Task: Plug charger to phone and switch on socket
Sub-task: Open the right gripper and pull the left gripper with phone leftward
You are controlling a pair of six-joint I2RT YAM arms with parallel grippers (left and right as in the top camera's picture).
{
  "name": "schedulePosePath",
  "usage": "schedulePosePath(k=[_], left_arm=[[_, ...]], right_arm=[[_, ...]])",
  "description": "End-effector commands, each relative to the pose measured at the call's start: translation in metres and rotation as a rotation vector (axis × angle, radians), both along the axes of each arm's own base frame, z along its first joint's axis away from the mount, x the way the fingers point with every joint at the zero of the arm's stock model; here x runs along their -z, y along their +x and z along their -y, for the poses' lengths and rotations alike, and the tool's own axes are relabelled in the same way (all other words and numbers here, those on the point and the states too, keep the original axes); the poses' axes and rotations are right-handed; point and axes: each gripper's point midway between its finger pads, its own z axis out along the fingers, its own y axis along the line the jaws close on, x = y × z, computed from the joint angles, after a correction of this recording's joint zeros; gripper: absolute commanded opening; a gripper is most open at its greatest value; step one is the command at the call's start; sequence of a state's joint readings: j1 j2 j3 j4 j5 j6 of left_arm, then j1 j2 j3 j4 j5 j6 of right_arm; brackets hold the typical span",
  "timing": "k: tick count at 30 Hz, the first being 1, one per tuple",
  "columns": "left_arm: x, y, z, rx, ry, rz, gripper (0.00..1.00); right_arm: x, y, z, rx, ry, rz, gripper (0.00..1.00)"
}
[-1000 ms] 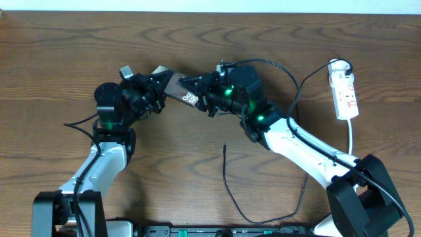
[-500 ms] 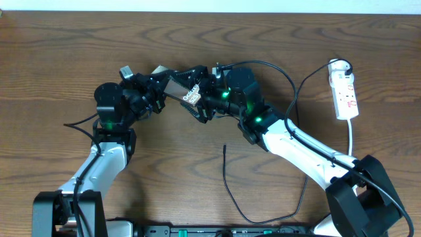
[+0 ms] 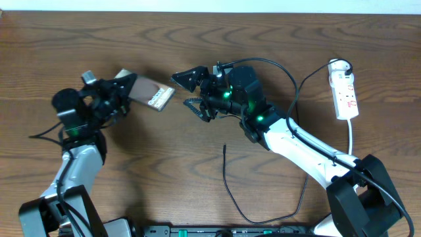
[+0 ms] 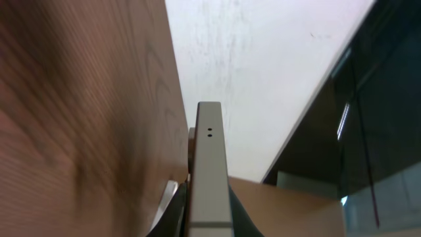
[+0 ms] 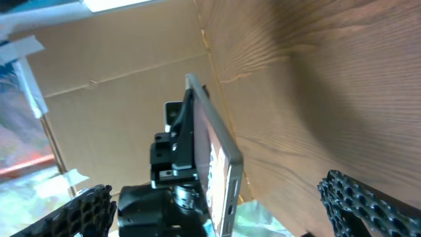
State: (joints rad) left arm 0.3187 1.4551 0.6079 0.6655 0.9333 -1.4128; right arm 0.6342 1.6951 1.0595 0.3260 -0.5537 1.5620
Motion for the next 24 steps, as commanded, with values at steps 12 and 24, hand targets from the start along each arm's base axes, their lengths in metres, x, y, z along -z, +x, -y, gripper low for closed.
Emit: schedulePosePath(k=[12, 24], left_arm=[[-0.024, -0.050, -0.014, 0.291, 0.153, 0.284, 0.08], [-0.033, -0.070, -0.002, 0.438, 0.242, 0.457, 0.07]], right_arm=[[-0.001, 0.009, 0.015, -0.079, -0.092, 0.226, 0.99], [0.013, 0.012, 0.044, -0.184, -0.156, 0.308, 0.98]])
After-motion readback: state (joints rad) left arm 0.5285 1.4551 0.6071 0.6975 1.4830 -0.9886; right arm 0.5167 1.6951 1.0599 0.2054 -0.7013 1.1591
